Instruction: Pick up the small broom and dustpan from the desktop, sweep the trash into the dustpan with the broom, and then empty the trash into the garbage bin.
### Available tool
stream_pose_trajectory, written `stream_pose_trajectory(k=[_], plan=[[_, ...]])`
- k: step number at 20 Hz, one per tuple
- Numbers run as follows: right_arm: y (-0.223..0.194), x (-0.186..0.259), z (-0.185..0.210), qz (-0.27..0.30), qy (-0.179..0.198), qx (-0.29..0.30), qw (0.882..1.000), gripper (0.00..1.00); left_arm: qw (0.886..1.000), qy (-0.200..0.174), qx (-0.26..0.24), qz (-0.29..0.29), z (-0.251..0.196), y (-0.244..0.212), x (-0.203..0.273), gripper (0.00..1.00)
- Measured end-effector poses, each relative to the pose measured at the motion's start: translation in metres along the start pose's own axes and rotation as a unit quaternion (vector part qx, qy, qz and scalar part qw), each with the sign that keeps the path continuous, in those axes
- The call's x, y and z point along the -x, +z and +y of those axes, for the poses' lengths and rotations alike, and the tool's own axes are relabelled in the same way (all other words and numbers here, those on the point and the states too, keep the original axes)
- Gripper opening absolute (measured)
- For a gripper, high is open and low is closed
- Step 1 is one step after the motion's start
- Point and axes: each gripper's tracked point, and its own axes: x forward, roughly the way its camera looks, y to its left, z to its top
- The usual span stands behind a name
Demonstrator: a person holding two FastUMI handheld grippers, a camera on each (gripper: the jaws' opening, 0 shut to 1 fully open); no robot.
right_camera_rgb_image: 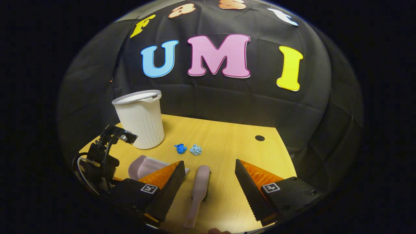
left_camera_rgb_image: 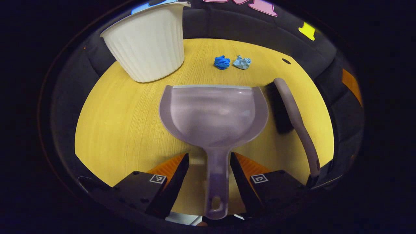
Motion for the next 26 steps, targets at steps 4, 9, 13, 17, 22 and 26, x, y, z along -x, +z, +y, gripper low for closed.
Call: stream_pose_trajectory(k=[4, 9, 13, 17, 22, 26], plan=[[-0.052, 0.000, 0.007, 0.130, 0.036, -0.043, 0.990, 1.00, 0.999, 0.016, 0.011, 0.044, 0.003, 0.005, -0.007, 0.76], [-0.093, 0.010, 0.011, 0.208, 0.040, -0.064, 0.975, 0.98, 0.997, 0.004, 0.013, 0.081, -0.009, 0.011, -0.017, 0.43], [-0.104, 0.017, 0.020, 0.238, 0.034, -0.091, 0.966, 0.97, 0.996, -0.004, -0.012, 0.093, -0.008, 0.013, -0.016, 0.29], [-0.129, 0.013, 0.028, 0.299, 0.033, -0.066, 0.951, 0.97, 0.995, -0.036, -0.020, 0.089, -0.008, 0.013, -0.014, 0.30], [-0.165, 0.002, 0.027, 0.411, -0.008, -0.095, 0.907, 0.98, 0.994, -0.079, -0.024, 0.067, -0.005, 0.012, -0.013, 0.30], [-0.176, -0.004, 0.019, 0.449, -0.034, -0.082, 0.889, 0.98, 0.993, -0.106, -0.027, 0.047, -0.002, 0.010, -0.012, 0.31]])
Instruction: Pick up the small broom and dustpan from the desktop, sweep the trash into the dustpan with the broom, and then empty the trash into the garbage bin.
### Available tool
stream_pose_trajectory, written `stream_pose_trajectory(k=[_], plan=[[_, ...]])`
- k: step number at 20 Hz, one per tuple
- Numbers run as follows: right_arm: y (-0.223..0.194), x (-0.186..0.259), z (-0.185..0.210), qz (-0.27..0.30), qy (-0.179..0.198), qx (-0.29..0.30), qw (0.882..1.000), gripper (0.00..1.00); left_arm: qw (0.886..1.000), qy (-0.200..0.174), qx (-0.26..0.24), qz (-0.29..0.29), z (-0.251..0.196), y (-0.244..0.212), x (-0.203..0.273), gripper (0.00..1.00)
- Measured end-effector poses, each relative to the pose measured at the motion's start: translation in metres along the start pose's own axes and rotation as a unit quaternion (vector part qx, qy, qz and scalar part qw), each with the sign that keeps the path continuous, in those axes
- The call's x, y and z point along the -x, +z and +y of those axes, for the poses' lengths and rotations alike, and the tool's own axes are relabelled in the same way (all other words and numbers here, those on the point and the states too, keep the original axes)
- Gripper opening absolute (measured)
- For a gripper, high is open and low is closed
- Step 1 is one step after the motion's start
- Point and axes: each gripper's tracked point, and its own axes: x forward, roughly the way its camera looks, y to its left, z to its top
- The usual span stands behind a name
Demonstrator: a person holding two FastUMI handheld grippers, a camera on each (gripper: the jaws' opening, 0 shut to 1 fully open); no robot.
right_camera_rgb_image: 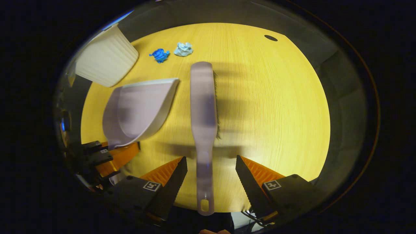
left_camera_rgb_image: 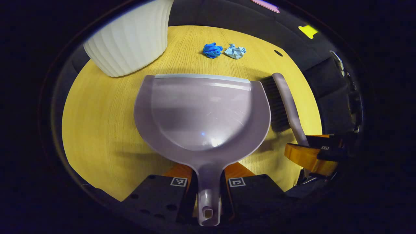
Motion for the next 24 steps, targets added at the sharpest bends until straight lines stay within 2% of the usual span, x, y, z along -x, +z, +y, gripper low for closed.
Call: stream_pose_trajectory(k=[1, 2, 3, 4, 5, 6, 7, 9, 10, 11, 12, 13, 15, 17, 19, 20, 21, 22, 24], plan=[[0.001, -0.003, -0.001, 0.009, -0.006, -0.009, 1.000, 0.90, 1.000, -0.008, -0.002, -0.002, 0.001, -0.001, 0.001, 0.30], [0.002, -0.005, 0.001, 0.019, -0.005, -0.020, 1.000, 0.90, 1.000, -0.015, -0.003, -0.003, 0.001, -0.001, 0.000, 0.30], [0.003, -0.010, 0.005, 0.031, -0.002, -0.030, 0.999, 0.99, 1.000, -0.020, -0.003, -0.003, 0.002, 0.000, 0.000, 0.30], [0.005, -0.014, 0.009, 0.041, 0.003, -0.032, 0.999, 0.90, 1.000, -0.024, -0.005, -0.002, 0.002, 0.000, 0.001, 0.30], [0.006, -0.019, 0.012, 0.047, 0.004, -0.031, 0.998, 0.92, 1.000, -0.026, -0.007, -0.002, 0.002, 0.000, 0.001, 0.30], [0.007, -0.022, 0.013, 0.050, 0.002, -0.027, 0.998, 0.72, 1.000, -0.029, -0.010, -0.002, 0.002, 0.000, 0.001, 0.30], [0.009, -0.025, 0.007, 0.052, -0.015, -0.017, 0.998, 0.77, 0.999, -0.032, -0.011, -0.001, 0.002, 0.000, 0.000, 0.30], [0.020, -0.027, 0.006, 0.039, -0.023, -0.002, 0.999, 0.69, 0.999, -0.039, -0.015, 0.000, 0.003, 0.000, 0.001, 0.31], [0.022, -0.027, 0.006, 0.044, -0.028, -0.001, 0.999, 0.54, 0.999, -0.043, -0.017, 0.001, 0.003, 0.000, 0.001, 0.31], [0.022, -0.027, 0.008, 0.053, -0.025, -0.004, 0.998, 0.45, 0.999, -0.046, -0.021, 0.005, 0.003, 0.000, 0.001, 0.31], [0.023, -0.031, 0.009, 0.061, -0.019, -0.005, 0.998, 0.41, 0.999, -0.047, -0.027, 0.009, 0.005, 0.000, 0.001, 0.30], [0.027, -0.031, 0.009, 0.066, -0.017, -0.003, 0.998, 0.29, 0.998, -0.046, -0.040, 0.014, 0.007, 0.002, 0.002, 0.29], [0.037, -0.028, 0.002, 0.068, -0.022, 0.034, 0.997, 0.31, 0.997, -0.043, -0.067, 0.025, 0.018, 0.003, 0.004, 0.30], [0.056, -0.029, -0.018, 0.064, -0.048, 0.078, 0.994, 0.32, 0.994, -0.034, -0.099, 0.041, 0.031, 0.005, 0.006, 0.30], [0.084, -0.024, -0.027, 0.059, -0.048, 0.081, 0.994, 0.19, 0.990, -0.014, -0.135, 0.049, 0.050, 0.013, 0.009, 0.30], [0.101, -0.025, -0.029, 0.052, -0.042, 0.073, 0.995, 0.26, 0.987, -0.005, -0.152, 0.052, 0.058, 0.017, 0.011, 0.30], [0.119, -0.028, -0.031, 0.043, -0.041, 0.066, 0.996, 0.19, 0.984, 0.002, -0.169, 0.058, 0.067, 0.020, 0.013, 0.30], [0.135, -0.030, -0.032, 0.038, -0.041, 0.068, 0.996, 0.26, 0.980, 0.006, -0.186, 0.065, 0.074, 0.024, 0.014, 0.30], [0.166, -0.034, -0.035, 0.038, -0.047, 0.087, 0.994, 0.26, 0.972, 0.014, -0.221, 0.080, 0.087, 0.036, 0.014, 0.30]])
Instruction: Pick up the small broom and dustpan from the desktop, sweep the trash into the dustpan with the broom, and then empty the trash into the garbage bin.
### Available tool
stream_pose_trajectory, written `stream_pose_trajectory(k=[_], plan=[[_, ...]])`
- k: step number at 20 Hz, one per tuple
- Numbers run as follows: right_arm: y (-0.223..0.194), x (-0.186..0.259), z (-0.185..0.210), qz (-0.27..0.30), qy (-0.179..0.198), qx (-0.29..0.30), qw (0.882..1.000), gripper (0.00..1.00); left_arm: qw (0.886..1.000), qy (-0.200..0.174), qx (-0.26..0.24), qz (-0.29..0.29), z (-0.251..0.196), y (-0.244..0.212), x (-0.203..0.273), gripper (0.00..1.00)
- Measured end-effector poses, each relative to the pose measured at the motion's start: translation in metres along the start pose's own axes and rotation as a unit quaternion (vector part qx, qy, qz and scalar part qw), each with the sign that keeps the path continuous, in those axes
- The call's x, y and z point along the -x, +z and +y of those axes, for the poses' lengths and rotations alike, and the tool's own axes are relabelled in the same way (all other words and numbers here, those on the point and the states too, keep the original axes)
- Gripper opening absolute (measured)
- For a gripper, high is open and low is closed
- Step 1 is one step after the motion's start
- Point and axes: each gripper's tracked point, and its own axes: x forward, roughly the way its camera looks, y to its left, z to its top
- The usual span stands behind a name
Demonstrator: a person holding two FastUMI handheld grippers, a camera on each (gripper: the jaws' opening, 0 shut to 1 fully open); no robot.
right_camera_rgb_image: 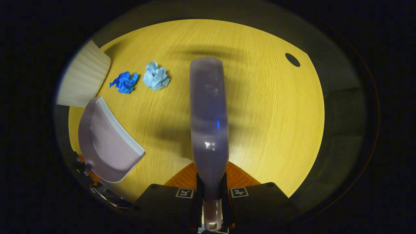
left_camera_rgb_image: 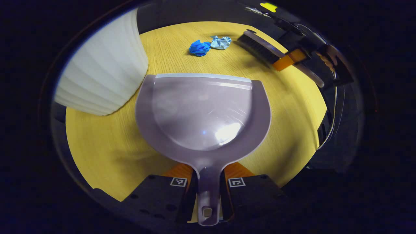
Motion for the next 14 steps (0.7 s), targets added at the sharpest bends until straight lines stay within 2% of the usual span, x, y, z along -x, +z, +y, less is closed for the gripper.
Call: stream_pose_trajectory(k=[4, 7, 10, 14], plan=[[0.059, -0.005, -0.002, -0.006, -0.017, 0.069, 0.997, 0.25, 0.998, -0.004, -0.061, 0.027, 0.024, 0.013, 0.008, 0.30], [0.080, -0.010, 0.012, 0.004, -0.014, 0.123, 0.992, 0.25, 0.994, -0.013, -0.095, 0.050, 0.037, 0.022, 0.006, 0.30], [0.079, -0.015, 0.040, 0.010, 0.006, 0.166, 0.986, 0.25, 0.989, -0.012, -0.134, 0.054, 0.045, 0.037, 0.004, 0.31], [0.056, -0.004, 0.072, 0.032, 0.048, 0.260, 0.964, 0.26, 0.984, 0.000, -0.174, 0.042, 0.046, 0.050, 0.005, 0.30]])
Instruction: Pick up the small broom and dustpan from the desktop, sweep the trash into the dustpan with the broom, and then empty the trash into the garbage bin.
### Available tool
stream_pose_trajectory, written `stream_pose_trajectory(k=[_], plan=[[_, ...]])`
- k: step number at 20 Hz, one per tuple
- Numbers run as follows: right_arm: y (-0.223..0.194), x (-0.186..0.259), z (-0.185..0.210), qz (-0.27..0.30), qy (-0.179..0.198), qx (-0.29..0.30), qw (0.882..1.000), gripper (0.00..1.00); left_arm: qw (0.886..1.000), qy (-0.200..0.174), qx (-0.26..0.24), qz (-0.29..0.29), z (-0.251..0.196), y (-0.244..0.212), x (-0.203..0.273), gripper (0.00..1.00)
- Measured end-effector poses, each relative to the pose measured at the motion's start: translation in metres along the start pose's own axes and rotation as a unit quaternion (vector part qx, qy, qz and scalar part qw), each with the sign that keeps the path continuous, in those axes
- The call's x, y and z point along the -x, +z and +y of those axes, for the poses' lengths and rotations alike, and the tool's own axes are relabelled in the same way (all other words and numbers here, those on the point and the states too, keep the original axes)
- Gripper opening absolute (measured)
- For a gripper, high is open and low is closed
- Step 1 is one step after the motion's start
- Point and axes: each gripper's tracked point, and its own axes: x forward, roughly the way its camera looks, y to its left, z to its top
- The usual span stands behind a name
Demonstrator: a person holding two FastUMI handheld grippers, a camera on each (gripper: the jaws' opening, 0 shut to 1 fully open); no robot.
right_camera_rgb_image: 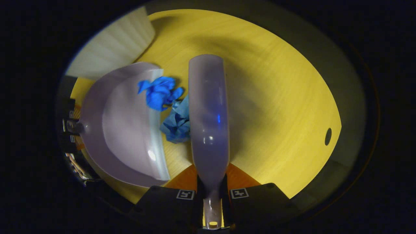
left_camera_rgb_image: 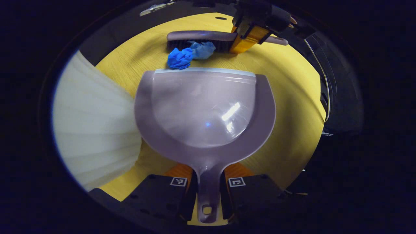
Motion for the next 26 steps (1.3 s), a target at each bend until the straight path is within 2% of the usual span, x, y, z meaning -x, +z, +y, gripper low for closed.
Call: stream_pose_trajectory(k=[3, 6, 13, 18, 21, 23, 26], plan=[[-0.016, -0.001, 0.006, 0.005, 0.050, 0.017, 0.999, 0.26, 1.000, -0.004, -0.004, -0.016, 0.001, 0.001, -0.001, 0.30], [-0.019, 0.003, -0.008, -0.008, 0.101, -0.038, 0.994, 0.26, 0.999, -0.005, 0.004, -0.043, -0.001, 0.004, -0.003, 0.31], [-0.033, 0.012, -0.059, -0.044, 0.097, -0.153, 0.982, 0.26, 0.995, -0.037, 0.026, -0.093, -0.004, 0.008, -0.007, 0.30], [-0.051, -0.020, -0.087, -0.058, 0.111, -0.207, 0.970, 0.26, 0.988, -0.041, 0.043, -0.143, -0.013, 0.012, -0.007, 0.30], [-0.057, -0.062, -0.094, -0.073, 0.102, -0.221, 0.967, 0.26, 0.985, -0.018, 0.057, -0.162, -0.015, 0.014, 0.006, 0.30], [-0.058, -0.084, -0.086, -0.092, 0.115, -0.240, 0.960, 0.26, 0.977, 0.001, 0.071, -0.203, -0.015, 0.022, 0.018, 0.30], [-0.061, -0.083, -0.083, -0.103, 0.116, -0.249, 0.956, 0.26, 0.964, 0.032, 0.099, -0.246, -0.001, 0.034, 0.055, 0.29]])
